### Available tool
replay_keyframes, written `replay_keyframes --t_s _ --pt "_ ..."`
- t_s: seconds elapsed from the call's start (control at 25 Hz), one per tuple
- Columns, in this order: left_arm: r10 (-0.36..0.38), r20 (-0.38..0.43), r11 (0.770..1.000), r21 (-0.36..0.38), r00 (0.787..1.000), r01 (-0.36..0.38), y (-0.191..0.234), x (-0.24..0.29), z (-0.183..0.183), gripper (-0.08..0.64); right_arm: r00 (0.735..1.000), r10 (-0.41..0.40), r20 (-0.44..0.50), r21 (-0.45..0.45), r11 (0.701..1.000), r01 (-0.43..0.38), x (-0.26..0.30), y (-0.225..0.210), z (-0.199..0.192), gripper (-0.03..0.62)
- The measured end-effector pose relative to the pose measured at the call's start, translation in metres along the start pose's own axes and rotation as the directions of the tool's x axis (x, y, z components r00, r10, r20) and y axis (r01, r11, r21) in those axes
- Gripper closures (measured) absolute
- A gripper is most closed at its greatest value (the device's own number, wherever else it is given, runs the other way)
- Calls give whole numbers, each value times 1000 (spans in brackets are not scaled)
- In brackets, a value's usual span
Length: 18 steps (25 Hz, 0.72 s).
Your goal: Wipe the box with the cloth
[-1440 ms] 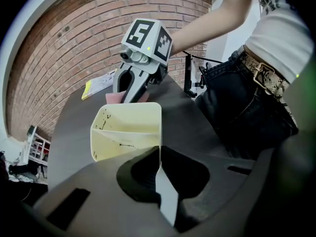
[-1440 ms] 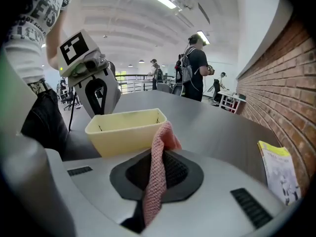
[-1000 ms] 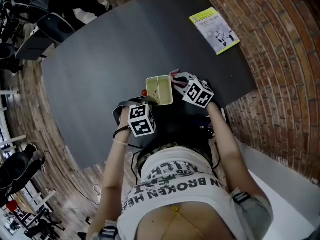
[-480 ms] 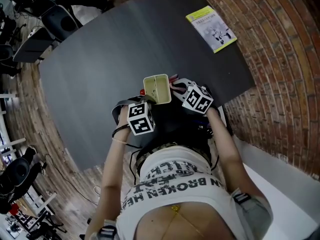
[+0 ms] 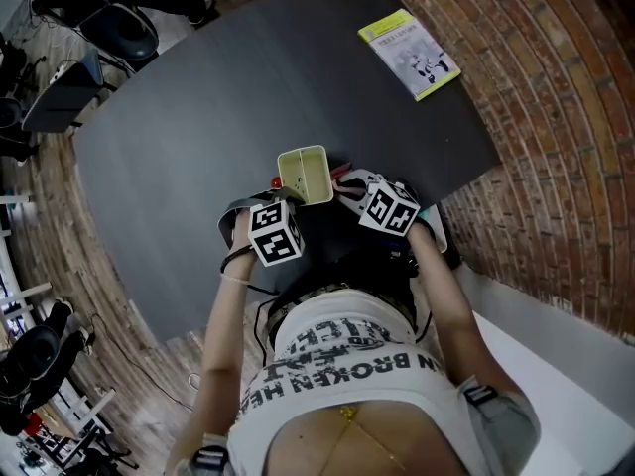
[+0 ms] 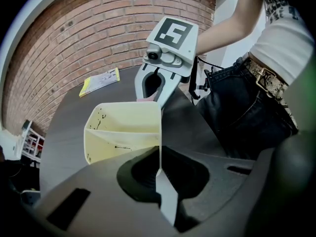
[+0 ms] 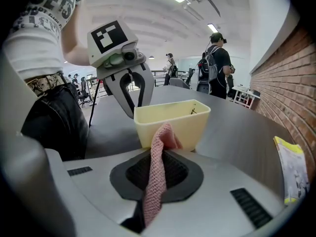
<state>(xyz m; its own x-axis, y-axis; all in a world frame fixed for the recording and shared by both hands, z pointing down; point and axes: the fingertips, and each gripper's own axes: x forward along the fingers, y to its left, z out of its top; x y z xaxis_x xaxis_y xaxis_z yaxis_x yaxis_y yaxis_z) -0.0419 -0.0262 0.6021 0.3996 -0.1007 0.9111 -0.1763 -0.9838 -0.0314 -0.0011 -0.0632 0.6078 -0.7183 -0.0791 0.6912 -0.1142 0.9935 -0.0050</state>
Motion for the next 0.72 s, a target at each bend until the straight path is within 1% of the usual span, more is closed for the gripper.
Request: replay_keyframes --t_s 0.2,0.36,0.52,0.6,0.72 --pt "8 -12 1000 2 1000 -8 1 0 0 541 1000 13 17 25 1000 -14 -5 16 0 575" --pt "2 7 1000 -16 1000 -1 1 3 -1 541 998 59 25 18 998 -59 -5 30 1 575" --pt "9 27 1000 -27 1000 -9 1 6 -1 541 998 51 21 14 999 -52 -5 33 -2 575" --pt "25 46 998 -54 999 -23 1 6 -3 541 999 38 28 20 999 -39 -9 30 1 575" --pt "69 75 991 -115 995 -60 3 2 -7 531 998 2 56 31 1000 -3 -21 20 6 575"
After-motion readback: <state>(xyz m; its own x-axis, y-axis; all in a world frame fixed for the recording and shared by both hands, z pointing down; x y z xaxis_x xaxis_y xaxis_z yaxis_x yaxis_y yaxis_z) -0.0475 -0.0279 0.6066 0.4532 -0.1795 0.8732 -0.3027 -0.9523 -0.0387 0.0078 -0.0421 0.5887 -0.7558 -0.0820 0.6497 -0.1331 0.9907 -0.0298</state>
